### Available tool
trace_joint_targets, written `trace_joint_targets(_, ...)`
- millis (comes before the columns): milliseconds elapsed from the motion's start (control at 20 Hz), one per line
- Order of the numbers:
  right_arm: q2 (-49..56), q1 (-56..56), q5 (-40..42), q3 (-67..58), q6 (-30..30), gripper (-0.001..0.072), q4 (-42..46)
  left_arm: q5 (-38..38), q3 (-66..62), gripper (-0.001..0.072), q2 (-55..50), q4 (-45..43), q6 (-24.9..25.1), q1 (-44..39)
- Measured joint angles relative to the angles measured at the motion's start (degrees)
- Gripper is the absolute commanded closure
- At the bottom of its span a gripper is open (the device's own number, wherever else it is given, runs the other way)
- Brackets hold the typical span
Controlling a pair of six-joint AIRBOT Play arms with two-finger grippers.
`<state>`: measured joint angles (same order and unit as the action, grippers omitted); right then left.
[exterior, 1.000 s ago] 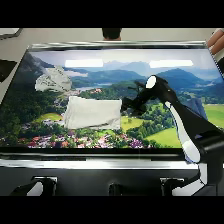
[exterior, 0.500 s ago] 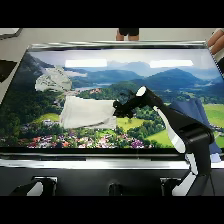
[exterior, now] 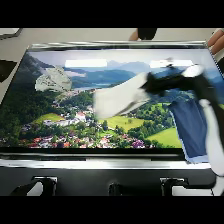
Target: Fold the shirts.
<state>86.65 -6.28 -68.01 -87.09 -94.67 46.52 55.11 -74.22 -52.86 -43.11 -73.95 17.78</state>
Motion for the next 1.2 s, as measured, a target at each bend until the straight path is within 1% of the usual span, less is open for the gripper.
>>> trace_joint_targets(100, -5.18, -7.54, -1.90, 0.02, -1.88, 0.0658, 4.00, 0.00, 0.00, 0.0672, 0.00, -0.02, 0.13, 0.00)
trace_joint_targets(300, -12.61, -21.57, -6.29, 0.00, -4.81, 0.0657, 7.76, 0.09, 0.00, 0.0671, 0.00, 0.00, 0.44, 0.00)
trace_joint_targets(550, -16.74, -35.63, -12.90, 0.02, -8.04, 0.0658, 9.14, 0.70, 0.00, 0.0672, 0.00, -0.02, 0.63, 0.00)
trace_joint_targets(750, -18.80, -44.24, -14.67, 0.02, -12.50, 0.0658, 9.53, 1.25, 0.00, 0.0672, 0.00, -0.02, 1.38, 0.00)
trace_joint_targets(900, -19.93, -48.24, -16.50, 0.07, -15.06, 0.0657, 11.21, 1.38, 0.00, 0.0672, 0.00, -0.02, 1.75, 0.00)
trace_joint_targets(1050, -20.90, -48.22, -20.41, 2.99, -16.37, 0.0657, 19.63, 1.51, 0.00, 0.0671, 0.00, -0.02, 1.90, 0.00)
trace_joint_targets(1200, -22.95, -47.39, -21.53, 12.24, -16.98, 0.0657, 28.09, 1.53, 0.00, 0.0672, 0.00, -0.02, 1.95, 0.00)
